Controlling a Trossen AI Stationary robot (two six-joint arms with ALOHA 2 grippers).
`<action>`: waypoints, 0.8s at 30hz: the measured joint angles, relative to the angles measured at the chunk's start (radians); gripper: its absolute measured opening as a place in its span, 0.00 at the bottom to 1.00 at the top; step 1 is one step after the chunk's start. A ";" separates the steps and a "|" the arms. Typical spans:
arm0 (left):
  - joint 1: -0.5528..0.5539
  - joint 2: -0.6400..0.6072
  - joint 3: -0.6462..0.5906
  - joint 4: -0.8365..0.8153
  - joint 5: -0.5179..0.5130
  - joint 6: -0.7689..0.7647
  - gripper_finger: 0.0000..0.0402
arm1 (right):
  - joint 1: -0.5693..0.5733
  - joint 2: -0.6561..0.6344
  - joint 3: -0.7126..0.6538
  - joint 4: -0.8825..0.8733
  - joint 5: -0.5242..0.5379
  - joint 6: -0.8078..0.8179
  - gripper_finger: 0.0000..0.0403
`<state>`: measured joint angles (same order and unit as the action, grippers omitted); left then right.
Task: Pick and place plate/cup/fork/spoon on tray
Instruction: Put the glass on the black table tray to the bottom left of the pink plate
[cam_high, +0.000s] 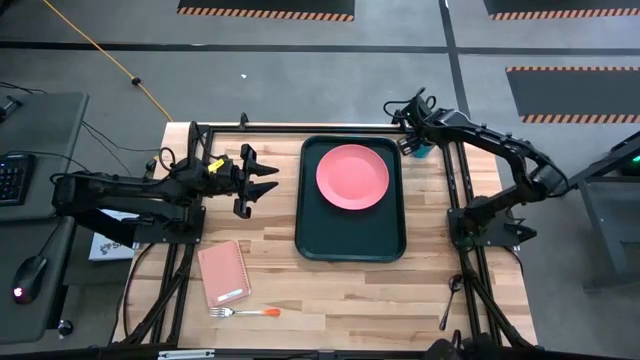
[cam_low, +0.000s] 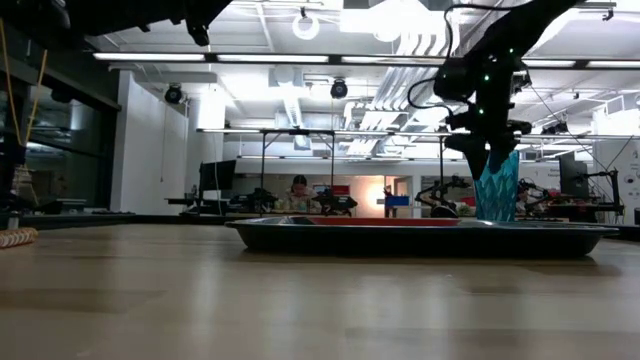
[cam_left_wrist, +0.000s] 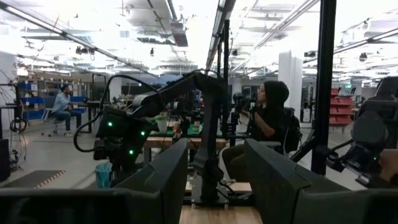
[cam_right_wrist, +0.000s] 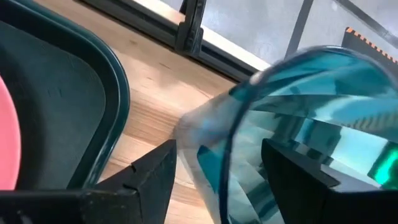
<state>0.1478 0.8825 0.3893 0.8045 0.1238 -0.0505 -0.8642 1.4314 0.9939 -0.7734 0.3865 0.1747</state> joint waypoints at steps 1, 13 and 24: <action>0.000 0.000 0.000 -0.001 0.000 0.000 0.37 | 0.000 0.007 0.000 0.001 0.000 0.000 0.55; 0.000 0.000 0.000 0.003 0.000 0.000 0.37 | 0.025 -0.098 0.002 -0.004 0.028 -0.033 0.03; 0.000 0.000 0.000 0.010 -0.051 0.002 0.37 | 0.298 -0.242 0.199 -0.033 -0.018 -0.022 0.01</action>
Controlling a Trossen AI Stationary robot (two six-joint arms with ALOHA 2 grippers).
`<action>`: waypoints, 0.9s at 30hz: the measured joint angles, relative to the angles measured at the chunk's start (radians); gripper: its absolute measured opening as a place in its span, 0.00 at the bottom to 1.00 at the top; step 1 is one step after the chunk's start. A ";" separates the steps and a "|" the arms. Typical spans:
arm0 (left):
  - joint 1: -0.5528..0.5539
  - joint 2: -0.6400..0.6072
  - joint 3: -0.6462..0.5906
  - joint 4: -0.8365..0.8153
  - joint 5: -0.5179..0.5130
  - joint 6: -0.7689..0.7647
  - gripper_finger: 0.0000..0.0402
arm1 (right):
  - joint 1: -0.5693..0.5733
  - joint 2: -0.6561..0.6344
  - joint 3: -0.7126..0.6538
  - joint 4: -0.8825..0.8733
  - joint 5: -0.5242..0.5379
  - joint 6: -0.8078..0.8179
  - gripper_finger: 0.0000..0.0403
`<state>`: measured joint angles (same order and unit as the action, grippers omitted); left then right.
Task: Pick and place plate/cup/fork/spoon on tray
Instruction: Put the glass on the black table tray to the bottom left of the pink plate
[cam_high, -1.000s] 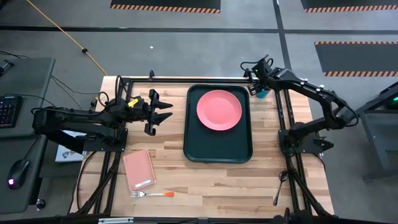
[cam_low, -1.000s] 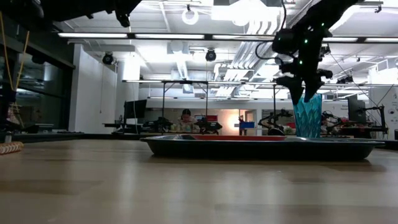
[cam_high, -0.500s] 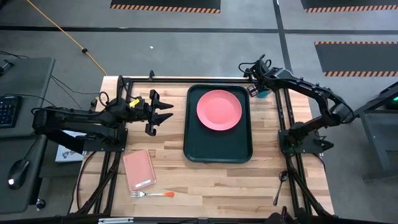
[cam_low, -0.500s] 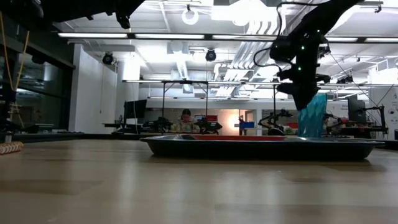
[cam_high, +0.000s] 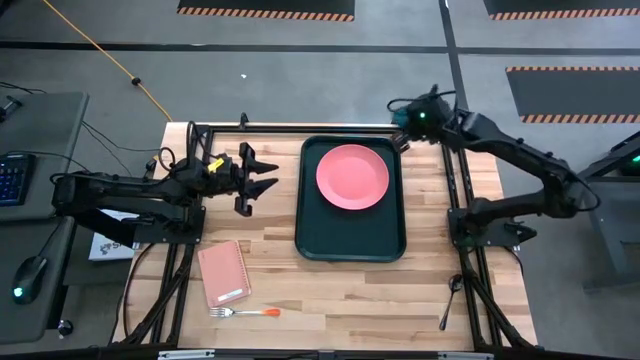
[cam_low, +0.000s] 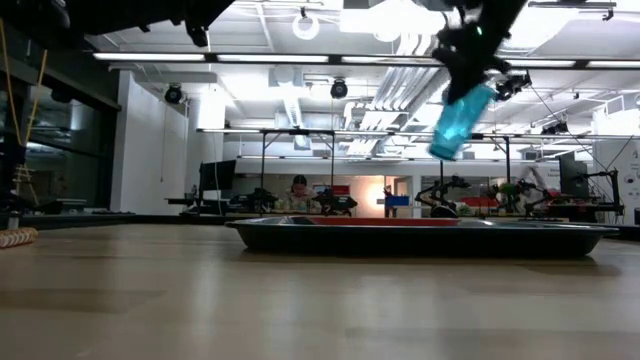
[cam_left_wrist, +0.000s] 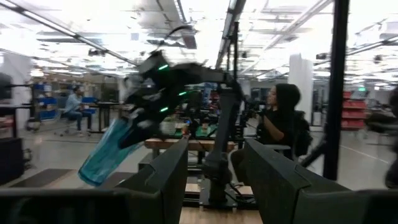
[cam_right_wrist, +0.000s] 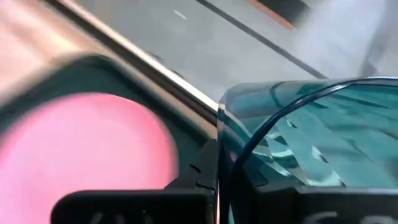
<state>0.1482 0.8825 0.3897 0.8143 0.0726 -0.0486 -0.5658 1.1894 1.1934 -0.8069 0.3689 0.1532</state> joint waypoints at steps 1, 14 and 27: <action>0.000 0.000 0.000 0.000 -0.009 0.000 0.37 | 0.042 0.002 0.011 0.020 -0.010 0.000 0.01; 0.000 0.000 0.000 0.000 -0.040 0.000 0.37 | 0.579 0.262 0.054 0.314 -0.300 0.014 0.00; 0.000 0.000 0.000 0.000 -0.040 -0.002 0.37 | 0.717 0.599 0.405 0.020 -0.216 -0.001 0.00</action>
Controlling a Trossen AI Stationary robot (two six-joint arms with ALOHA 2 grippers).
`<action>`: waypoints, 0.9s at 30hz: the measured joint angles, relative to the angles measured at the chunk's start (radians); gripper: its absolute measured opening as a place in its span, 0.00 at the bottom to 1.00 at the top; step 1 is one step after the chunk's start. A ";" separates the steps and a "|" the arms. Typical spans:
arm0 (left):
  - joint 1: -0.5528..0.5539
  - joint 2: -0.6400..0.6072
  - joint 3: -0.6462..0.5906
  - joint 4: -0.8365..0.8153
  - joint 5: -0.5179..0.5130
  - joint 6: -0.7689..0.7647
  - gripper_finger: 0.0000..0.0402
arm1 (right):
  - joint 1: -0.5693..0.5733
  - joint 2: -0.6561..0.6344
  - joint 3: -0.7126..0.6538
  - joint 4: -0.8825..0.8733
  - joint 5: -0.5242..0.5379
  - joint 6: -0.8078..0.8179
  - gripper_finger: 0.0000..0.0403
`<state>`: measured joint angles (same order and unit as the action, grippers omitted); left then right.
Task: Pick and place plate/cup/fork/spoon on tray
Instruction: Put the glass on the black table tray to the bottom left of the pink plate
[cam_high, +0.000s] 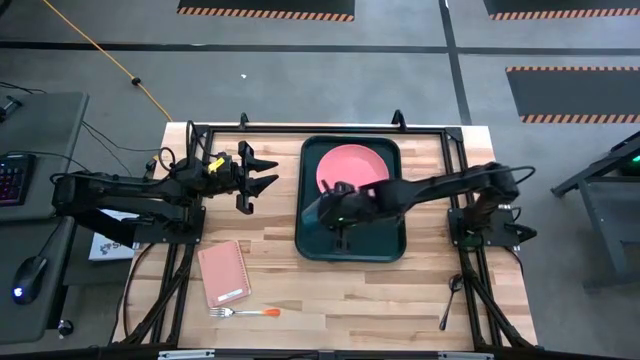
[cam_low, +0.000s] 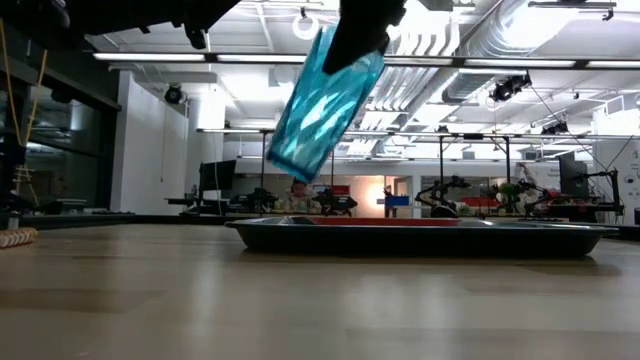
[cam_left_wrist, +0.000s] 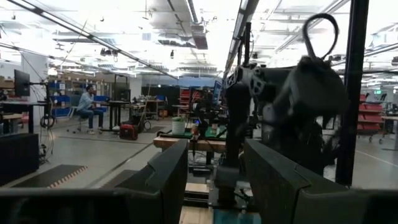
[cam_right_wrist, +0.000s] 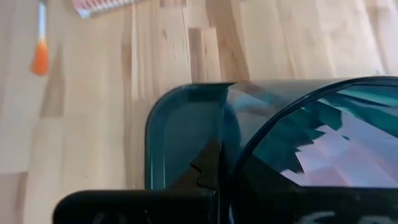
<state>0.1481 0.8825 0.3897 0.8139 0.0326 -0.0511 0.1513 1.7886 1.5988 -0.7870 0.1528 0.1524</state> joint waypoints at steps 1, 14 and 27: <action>0.000 0.000 0.000 0.000 0.000 0.000 0.37 | 0.000 0.020 0.014 -0.014 0.000 0.000 0.00; 0.000 0.000 0.000 0.000 0.000 0.000 0.37 | 0.000 0.108 0.057 -0.095 -0.060 0.030 0.00; 0.000 0.000 0.000 -0.001 0.000 -0.017 0.37 | 0.000 0.116 0.057 -0.085 -0.121 0.083 0.00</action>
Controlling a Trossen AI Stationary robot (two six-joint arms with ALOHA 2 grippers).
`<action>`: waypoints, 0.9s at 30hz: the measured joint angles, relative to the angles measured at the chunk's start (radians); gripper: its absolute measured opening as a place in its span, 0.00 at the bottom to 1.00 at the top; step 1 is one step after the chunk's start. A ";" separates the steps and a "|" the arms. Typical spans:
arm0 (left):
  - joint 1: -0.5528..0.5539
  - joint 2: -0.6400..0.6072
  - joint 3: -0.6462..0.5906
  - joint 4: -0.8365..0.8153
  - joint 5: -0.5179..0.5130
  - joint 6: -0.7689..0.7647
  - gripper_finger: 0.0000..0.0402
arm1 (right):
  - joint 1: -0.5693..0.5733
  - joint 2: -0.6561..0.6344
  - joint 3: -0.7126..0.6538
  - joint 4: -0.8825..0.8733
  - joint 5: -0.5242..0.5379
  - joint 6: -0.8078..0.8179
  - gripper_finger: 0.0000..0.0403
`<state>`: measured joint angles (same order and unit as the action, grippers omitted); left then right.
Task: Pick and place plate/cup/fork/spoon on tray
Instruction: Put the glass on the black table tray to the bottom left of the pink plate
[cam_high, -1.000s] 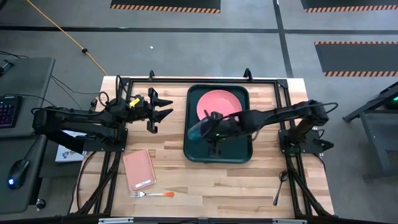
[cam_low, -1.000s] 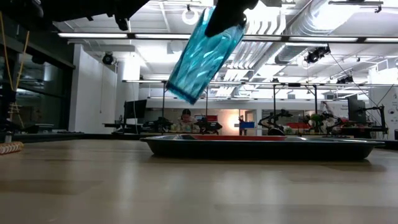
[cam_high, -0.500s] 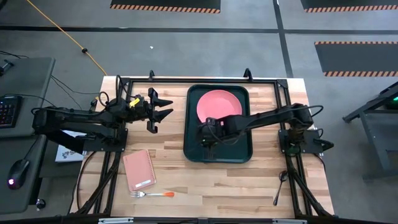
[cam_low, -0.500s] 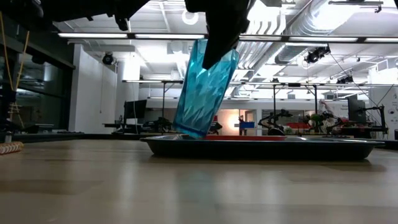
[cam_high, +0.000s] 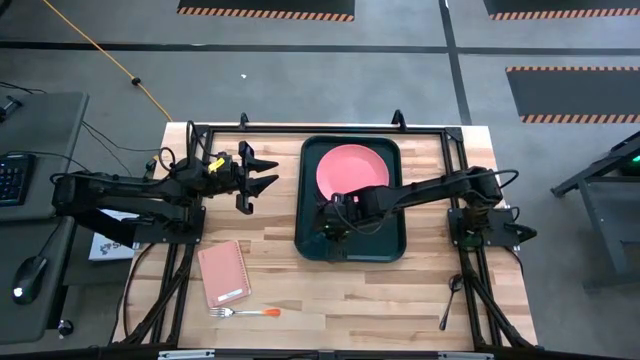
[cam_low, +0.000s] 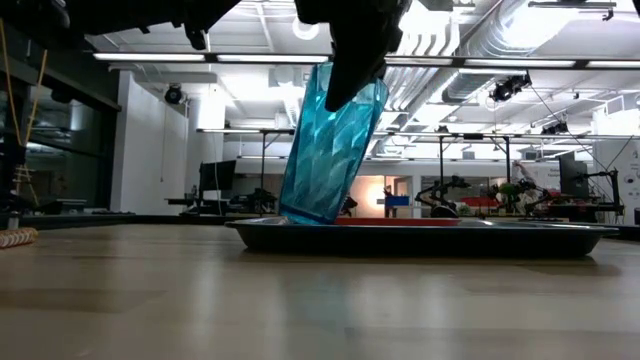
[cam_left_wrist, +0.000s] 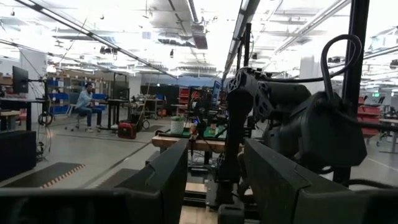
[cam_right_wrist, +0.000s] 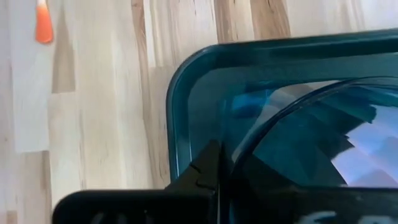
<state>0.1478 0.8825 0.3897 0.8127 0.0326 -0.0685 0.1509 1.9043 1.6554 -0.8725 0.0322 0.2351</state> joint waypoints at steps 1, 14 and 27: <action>0.000 0.000 0.000 0.000 0.000 0.000 0.37 | 0.000 0.006 0.000 0.000 0.000 0.000 0.01; 0.000 0.000 0.000 0.000 0.000 0.000 0.37 | 0.000 0.012 -0.001 0.025 -0.001 0.000 0.04; 0.000 0.000 0.000 0.000 0.000 0.000 0.37 | -0.006 0.013 -0.001 0.063 -0.019 -0.018 0.08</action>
<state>0.1478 0.8824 0.3897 0.8126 0.0330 -0.0689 0.1448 1.9171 1.6547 -0.8092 0.0128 0.2175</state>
